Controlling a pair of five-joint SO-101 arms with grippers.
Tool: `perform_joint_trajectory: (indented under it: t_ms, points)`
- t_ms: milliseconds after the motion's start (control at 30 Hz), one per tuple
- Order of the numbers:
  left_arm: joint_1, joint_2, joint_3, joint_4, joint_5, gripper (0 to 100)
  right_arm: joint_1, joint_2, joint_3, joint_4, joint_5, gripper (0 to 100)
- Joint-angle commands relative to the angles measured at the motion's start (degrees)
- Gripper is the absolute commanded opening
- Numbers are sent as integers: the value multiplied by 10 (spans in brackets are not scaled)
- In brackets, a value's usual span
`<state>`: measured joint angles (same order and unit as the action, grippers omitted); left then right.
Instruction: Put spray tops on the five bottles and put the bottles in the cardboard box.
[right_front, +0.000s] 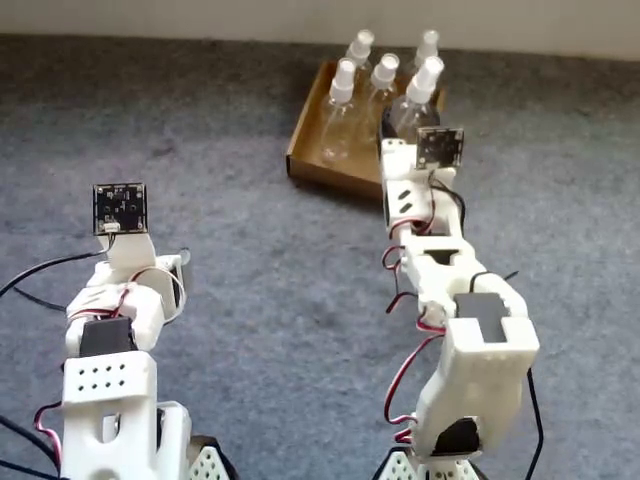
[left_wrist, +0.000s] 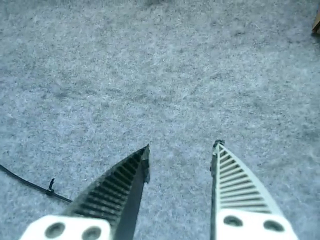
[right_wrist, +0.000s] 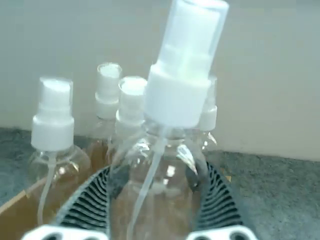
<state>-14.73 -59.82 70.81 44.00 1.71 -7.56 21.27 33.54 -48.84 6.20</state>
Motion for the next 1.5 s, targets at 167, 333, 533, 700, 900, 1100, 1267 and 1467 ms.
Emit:
perform_joint_trajectory:
  t_ms: [167, 333, 533, 700, 900, 1100, 1267, 1467]
  points:
    - [9, -1, -3, -8, -4, 193, -22, 74, -37, -99, 51, 4]
    - [10, -1, -3, -8, -4, 193, -21, 84, -37, -107, 47, 4]
    - [10, -1, -3, -8, -4, 193, -21, 84, -34, -107, 50, 24]
    - [10, -1, -3, -8, -4, 193, -21, 84, -32, -106, 48, 142]
    - [10, -1, -3, -8, -4, 193, -20, 84, -32, -106, 49, 146]
    - [10, -1, -3, -8, -4, 193, -20, 80, -36, -107, 50, 150]
    - [10, -2, -3, -8, -4, 193, -20, 80, -32, -107, 49, 231]
    - [10, -2, -3, -8, -4, 193, -20, 80, -34, -107, 50, 236]
